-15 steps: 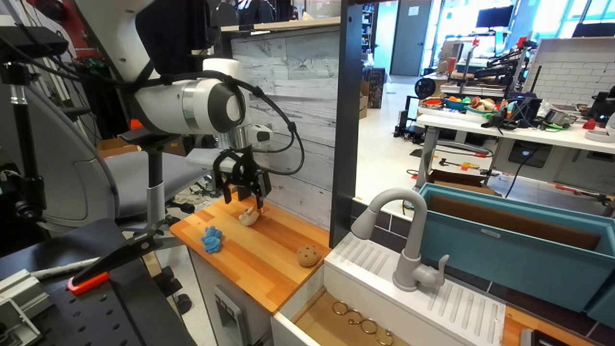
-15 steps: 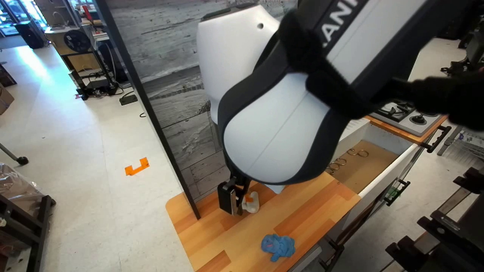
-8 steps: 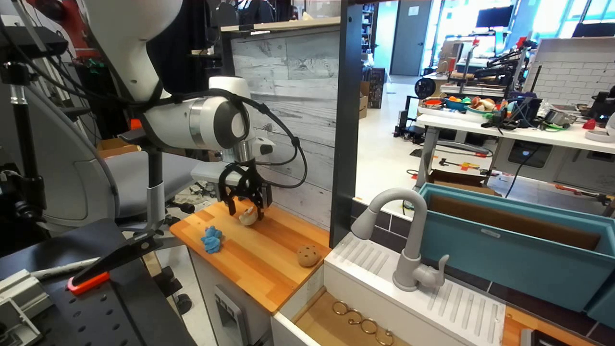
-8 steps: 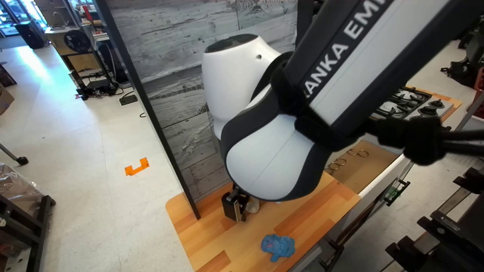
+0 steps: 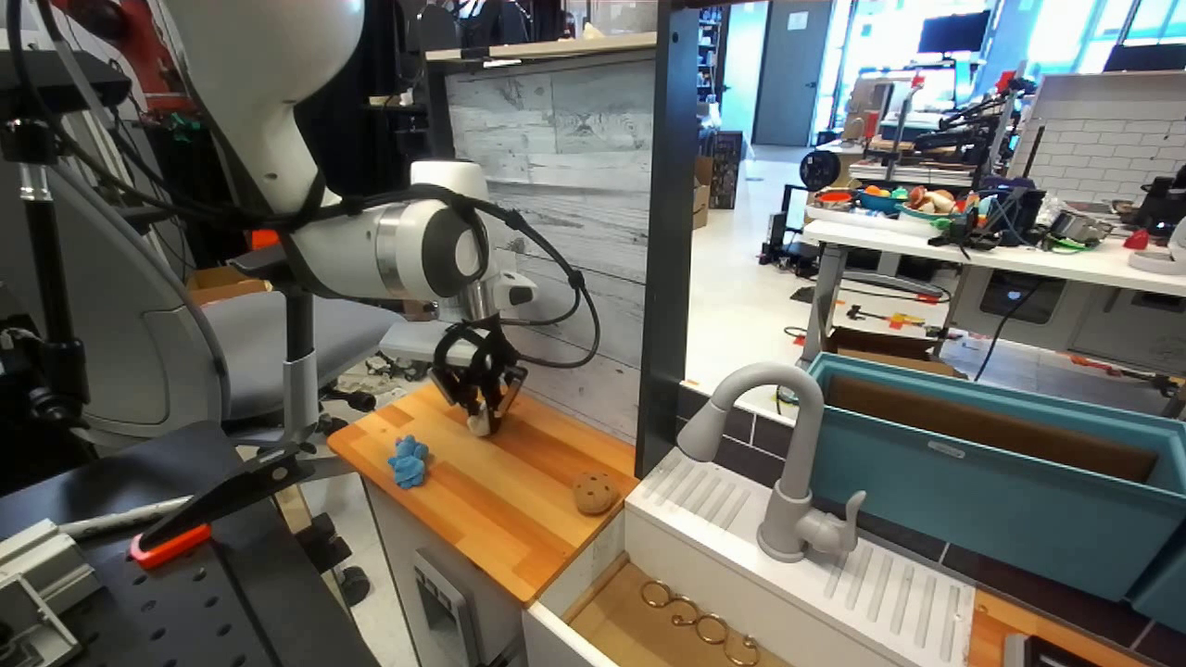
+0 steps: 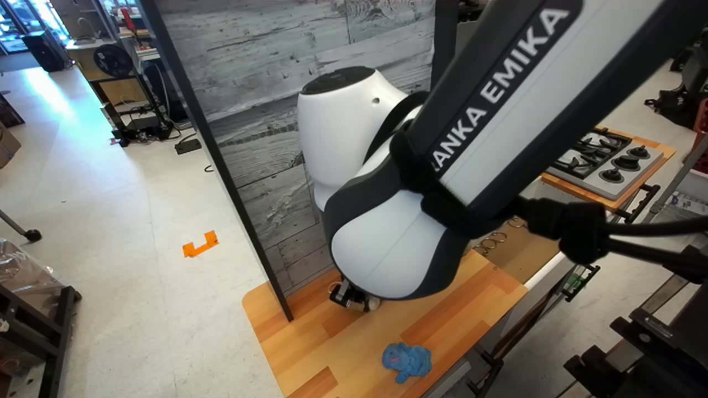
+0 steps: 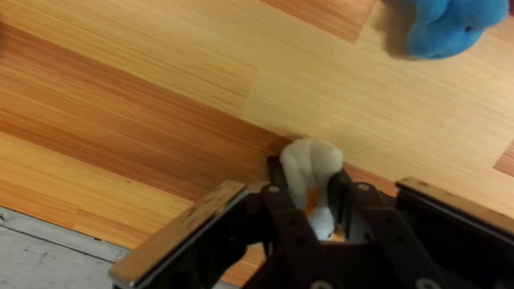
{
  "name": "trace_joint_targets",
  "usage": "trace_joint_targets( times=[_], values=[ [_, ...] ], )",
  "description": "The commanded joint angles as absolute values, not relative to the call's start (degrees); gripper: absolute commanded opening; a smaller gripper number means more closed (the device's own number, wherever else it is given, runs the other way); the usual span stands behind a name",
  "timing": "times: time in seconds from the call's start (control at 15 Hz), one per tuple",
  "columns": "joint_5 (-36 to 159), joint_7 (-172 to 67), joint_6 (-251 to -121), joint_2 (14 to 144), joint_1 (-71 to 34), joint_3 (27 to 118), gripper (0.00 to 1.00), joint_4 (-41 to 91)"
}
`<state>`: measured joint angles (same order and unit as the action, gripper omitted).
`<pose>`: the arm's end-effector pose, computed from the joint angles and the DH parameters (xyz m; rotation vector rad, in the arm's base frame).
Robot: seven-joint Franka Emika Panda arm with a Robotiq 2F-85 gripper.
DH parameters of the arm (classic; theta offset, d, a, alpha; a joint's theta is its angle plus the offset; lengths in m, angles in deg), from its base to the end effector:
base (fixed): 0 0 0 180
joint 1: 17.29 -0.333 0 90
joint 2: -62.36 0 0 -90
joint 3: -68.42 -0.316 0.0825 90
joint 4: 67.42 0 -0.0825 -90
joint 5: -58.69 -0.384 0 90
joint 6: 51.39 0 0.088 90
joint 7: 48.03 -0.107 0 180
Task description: Move the plush toy to the bottom right corner
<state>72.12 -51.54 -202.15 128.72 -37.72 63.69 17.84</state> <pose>0.6018 0.2823 -0.0208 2.9935 0.8190 0.0041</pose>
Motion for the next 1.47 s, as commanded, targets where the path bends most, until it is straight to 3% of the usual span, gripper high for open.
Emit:
trace_joint_targets(
  times=[0.0,1.4],
  values=[
    [72.9,-51.5,-201.3,128.0,-40.1,66.3,0.02,18.4],
    [71.9,-53.3,-203.8,109.9,-36.1,68.5,0.04,47.7]
  ],
)
